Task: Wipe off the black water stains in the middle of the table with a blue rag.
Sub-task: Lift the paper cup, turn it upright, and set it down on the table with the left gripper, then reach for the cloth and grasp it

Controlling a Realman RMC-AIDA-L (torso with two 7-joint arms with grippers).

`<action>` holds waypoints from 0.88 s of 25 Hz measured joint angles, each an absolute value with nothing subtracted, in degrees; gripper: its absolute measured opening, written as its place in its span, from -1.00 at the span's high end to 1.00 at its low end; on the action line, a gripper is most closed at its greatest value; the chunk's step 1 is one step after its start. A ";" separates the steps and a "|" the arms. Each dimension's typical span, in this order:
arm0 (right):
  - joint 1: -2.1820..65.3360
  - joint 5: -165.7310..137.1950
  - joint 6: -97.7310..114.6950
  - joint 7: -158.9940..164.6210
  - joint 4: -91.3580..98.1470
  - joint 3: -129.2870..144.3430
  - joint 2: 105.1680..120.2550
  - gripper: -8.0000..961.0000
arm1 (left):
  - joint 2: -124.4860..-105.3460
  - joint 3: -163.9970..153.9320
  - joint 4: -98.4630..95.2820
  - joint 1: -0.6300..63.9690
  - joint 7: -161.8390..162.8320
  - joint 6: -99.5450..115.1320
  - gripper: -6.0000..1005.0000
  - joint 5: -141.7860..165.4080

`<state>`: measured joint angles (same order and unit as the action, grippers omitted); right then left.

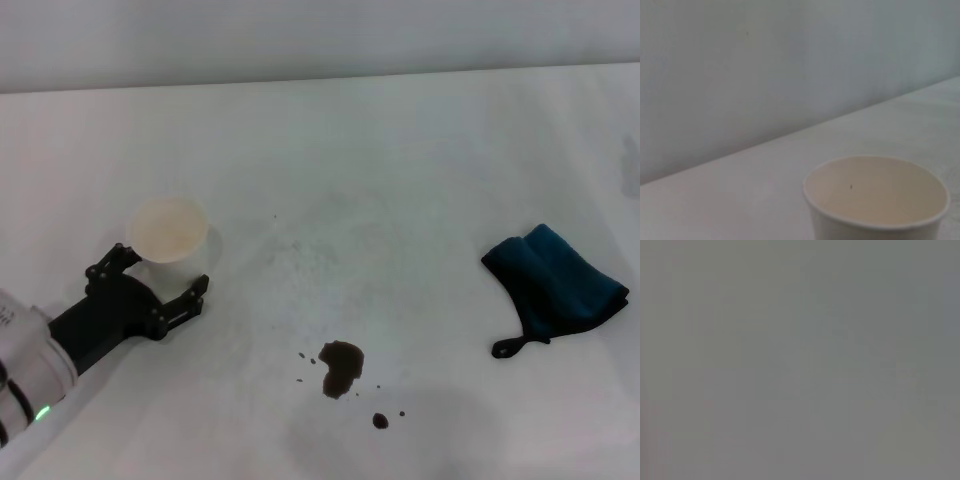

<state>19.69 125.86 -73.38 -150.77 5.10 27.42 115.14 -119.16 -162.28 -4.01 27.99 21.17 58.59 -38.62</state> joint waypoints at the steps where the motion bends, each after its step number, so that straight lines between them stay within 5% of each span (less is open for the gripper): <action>1: 19.69 125.86 -73.33 -150.84 5.12 27.42 115.13 0.41 | -119.18 -162.26 -4.44 26.83 19.71 59.48 -0.77 -39.55; 22: 18.48 125.85 -70.95 -143.82 10.44 33.30 114.86 0.40 | -119.15 -162.15 -4.55 13.51 15.10 73.93 -0.76 -55.86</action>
